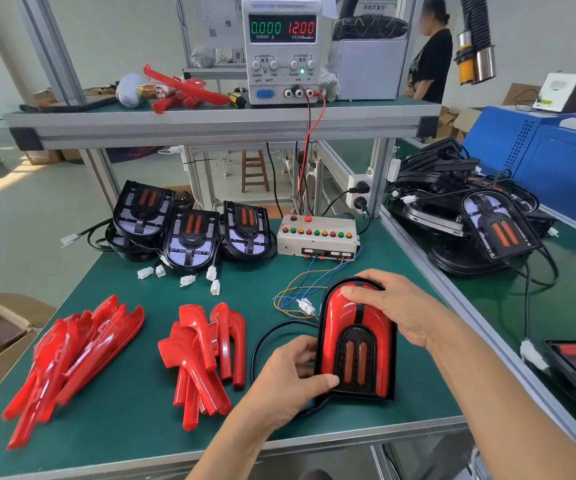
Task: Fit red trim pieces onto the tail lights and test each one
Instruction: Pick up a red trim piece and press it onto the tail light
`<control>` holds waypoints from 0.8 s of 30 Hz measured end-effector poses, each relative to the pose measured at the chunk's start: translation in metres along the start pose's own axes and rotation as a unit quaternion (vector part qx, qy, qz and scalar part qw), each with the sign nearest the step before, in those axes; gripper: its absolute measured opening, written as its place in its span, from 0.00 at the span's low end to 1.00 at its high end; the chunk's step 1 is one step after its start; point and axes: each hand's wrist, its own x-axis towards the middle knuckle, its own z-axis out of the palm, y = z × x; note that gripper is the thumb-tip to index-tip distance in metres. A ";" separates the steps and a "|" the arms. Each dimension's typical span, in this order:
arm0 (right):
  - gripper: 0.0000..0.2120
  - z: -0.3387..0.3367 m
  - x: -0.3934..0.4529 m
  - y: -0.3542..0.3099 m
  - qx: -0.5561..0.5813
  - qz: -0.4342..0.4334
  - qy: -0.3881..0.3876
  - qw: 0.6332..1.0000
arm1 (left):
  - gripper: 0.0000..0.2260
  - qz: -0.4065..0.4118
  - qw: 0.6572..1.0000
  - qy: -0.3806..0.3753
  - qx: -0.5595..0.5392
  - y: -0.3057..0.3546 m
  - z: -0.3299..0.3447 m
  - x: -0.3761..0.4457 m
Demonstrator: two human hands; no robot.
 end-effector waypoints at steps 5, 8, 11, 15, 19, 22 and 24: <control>0.11 0.002 -0.002 -0.001 0.004 -0.002 0.014 1.000 | 0.17 0.010 1.000 -0.006 0.010 0.004 0.000 -0.001; 0.10 0.004 -0.004 0.000 0.005 -0.008 0.022 1.000 | 0.16 0.029 0.999 0.006 0.028 0.019 0.001 -0.001; 0.09 0.007 -0.006 -0.001 -0.017 -0.023 0.023 0.999 | 0.19 0.051 0.994 0.095 0.031 0.037 0.005 0.007; 0.09 0.013 -0.009 -0.001 -0.058 -0.052 0.029 0.997 | 0.20 0.011 0.990 0.124 -0.066 0.055 0.018 0.023; 0.06 0.014 -0.014 -0.001 -0.074 -0.063 0.035 0.995 | 0.18 0.023 0.986 0.140 -0.089 0.056 0.026 0.028; 0.07 0.010 -0.020 -0.001 -0.045 -0.058 0.011 0.997 | 0.18 0.032 0.985 0.131 -0.110 0.055 0.028 0.028; 0.07 0.010 -0.021 -0.001 -0.025 -0.051 0.013 0.998 | 0.18 0.033 0.982 0.126 -0.134 0.056 0.030 0.027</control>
